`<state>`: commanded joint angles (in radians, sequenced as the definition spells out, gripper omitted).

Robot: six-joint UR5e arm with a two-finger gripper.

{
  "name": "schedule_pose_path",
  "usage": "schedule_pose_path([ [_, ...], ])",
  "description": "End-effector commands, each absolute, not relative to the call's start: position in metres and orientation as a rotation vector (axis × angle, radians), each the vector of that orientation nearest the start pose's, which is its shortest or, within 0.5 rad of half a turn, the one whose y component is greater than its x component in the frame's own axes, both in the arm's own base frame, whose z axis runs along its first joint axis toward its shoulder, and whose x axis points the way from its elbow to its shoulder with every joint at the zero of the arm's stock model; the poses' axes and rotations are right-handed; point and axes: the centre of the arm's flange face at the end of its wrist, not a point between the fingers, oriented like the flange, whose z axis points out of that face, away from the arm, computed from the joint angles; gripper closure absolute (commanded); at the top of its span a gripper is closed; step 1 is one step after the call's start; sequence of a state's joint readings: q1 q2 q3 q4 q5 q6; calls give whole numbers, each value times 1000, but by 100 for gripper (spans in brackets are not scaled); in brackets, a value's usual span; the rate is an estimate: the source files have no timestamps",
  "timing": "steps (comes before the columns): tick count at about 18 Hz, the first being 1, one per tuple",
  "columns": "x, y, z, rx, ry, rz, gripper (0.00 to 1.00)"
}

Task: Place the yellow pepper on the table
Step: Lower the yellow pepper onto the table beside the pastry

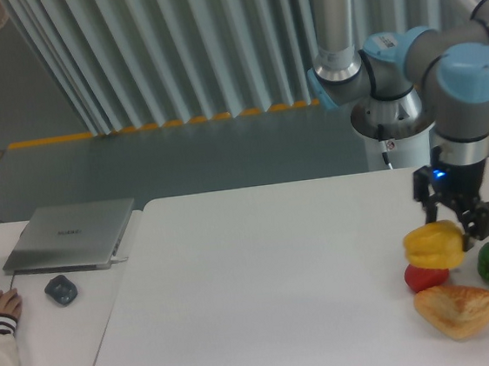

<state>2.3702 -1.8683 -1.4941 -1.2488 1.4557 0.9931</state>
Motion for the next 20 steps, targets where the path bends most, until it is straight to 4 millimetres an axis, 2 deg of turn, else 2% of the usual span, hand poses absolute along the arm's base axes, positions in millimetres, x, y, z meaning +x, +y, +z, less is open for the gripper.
schedule_pose_path([
  [3,-327,552,392,-2928,260,82,64],
  [4,-321,557,380,-2945,163,73,64],
  [5,-317,562,377,-2962,146,111,64],
  [9,-287,584,345,-3158,282,384,64],
  [11,-284,585,343,-3130,294,305,64],
  [14,-284,587,312,-3142,328,197,64],
  [19,-280,589,305,-3154,301,192,63],
  [20,-281,588,306,-3153,300,194,59],
])
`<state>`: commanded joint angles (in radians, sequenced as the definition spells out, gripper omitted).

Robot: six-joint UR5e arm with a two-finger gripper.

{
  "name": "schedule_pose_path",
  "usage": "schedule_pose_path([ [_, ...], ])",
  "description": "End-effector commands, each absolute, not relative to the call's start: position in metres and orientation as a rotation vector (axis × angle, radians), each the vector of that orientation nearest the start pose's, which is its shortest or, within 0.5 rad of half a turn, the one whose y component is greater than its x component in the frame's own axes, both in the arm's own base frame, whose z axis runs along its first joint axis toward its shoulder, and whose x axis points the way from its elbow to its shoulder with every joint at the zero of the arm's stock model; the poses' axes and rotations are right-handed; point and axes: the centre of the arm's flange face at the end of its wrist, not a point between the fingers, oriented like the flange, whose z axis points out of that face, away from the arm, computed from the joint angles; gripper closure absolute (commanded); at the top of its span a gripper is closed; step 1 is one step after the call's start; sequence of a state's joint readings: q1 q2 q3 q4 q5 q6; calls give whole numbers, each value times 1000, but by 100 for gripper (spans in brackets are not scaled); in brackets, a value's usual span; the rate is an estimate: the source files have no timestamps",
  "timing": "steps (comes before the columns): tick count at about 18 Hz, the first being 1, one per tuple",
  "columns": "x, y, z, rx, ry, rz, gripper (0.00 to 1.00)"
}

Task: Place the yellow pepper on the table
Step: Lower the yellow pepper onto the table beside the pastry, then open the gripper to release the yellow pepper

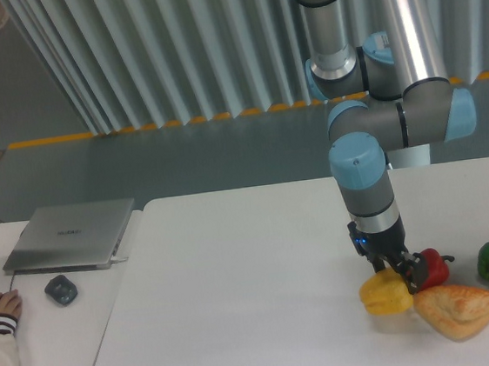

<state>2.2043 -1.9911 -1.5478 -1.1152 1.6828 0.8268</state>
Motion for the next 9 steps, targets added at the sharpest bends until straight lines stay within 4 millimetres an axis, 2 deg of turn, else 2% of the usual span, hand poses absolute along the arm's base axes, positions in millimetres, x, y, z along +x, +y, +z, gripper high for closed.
schedule_pose_path([
  [2,-282,587,304,-3168,301,222,26],
  [3,-283,585,303,-3193,310,262,21],
  [4,-283,585,302,-3211,316,299,0],
  [9,-282,585,303,-3210,320,306,0],
])
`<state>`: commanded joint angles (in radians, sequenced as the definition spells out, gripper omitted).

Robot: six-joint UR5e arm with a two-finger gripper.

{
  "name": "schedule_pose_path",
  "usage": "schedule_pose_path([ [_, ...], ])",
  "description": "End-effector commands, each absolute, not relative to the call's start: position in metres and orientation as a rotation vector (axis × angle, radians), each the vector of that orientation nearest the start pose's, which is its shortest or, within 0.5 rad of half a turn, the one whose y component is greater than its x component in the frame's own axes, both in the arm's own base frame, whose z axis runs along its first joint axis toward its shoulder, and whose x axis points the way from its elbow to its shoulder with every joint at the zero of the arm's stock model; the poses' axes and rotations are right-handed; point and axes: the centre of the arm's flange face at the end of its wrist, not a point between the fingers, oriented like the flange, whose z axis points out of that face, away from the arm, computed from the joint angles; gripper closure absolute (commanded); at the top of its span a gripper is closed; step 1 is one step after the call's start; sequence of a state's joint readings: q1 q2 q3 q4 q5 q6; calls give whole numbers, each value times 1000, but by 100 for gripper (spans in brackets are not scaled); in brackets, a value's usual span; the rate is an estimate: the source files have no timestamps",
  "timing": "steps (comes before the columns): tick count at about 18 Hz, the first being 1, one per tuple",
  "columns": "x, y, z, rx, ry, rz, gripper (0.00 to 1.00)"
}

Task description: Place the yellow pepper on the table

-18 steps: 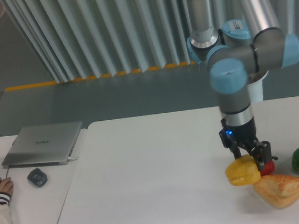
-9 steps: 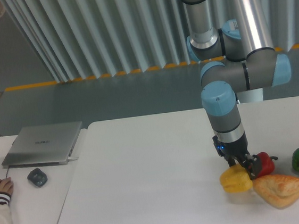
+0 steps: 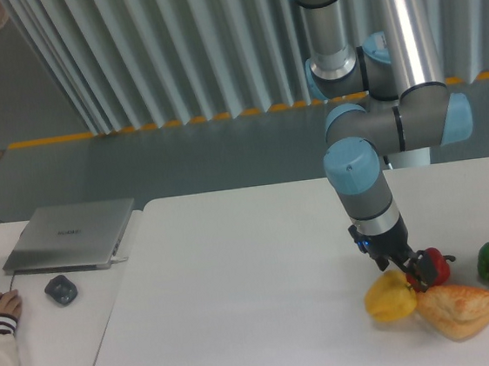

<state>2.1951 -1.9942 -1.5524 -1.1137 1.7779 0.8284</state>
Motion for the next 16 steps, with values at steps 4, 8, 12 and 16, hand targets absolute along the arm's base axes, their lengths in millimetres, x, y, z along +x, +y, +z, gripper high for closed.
schedule_pose_path([
  [4,-291,582,324,-3161,306,278,0],
  [8,-328,550,380,-3099,579,161,0],
  [12,-354,524,383,-3111,710,96,0],
  [16,-380,486,408,-3151,779,81,0],
])
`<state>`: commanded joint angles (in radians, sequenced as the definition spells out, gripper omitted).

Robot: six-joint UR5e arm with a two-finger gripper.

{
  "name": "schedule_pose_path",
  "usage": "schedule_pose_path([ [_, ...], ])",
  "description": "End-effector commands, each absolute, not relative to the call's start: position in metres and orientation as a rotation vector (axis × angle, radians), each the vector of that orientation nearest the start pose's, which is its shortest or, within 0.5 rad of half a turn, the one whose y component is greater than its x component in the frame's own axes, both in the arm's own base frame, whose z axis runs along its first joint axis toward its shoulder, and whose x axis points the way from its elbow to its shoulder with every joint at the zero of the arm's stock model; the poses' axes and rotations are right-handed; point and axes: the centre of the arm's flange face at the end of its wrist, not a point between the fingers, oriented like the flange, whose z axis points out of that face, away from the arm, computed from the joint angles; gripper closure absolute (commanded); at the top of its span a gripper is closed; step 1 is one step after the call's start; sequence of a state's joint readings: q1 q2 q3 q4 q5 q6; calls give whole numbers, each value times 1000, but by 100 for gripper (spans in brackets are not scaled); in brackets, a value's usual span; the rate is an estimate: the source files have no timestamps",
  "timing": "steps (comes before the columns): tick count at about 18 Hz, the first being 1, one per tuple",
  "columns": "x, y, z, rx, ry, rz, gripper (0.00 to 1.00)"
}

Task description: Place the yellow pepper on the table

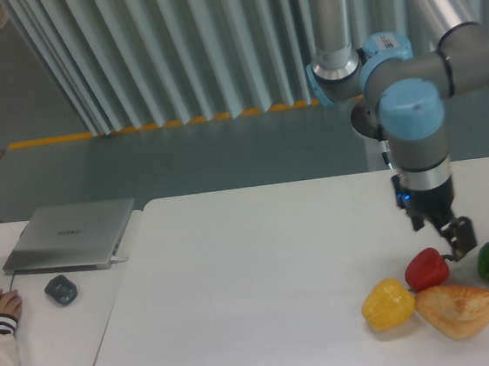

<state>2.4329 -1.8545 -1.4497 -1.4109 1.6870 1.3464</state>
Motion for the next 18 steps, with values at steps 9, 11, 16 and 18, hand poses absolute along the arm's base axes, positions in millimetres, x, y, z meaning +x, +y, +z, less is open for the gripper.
schedule_pose_path([
  [9,-338,472,460,-3001,1026,-164,0],
  [11,-316,476,478,-2934,1049,-147,0],
  [16,-294,473,484,-2913,1077,-129,0],
  [18,-294,470,488,-2912,1072,-117,0],
])
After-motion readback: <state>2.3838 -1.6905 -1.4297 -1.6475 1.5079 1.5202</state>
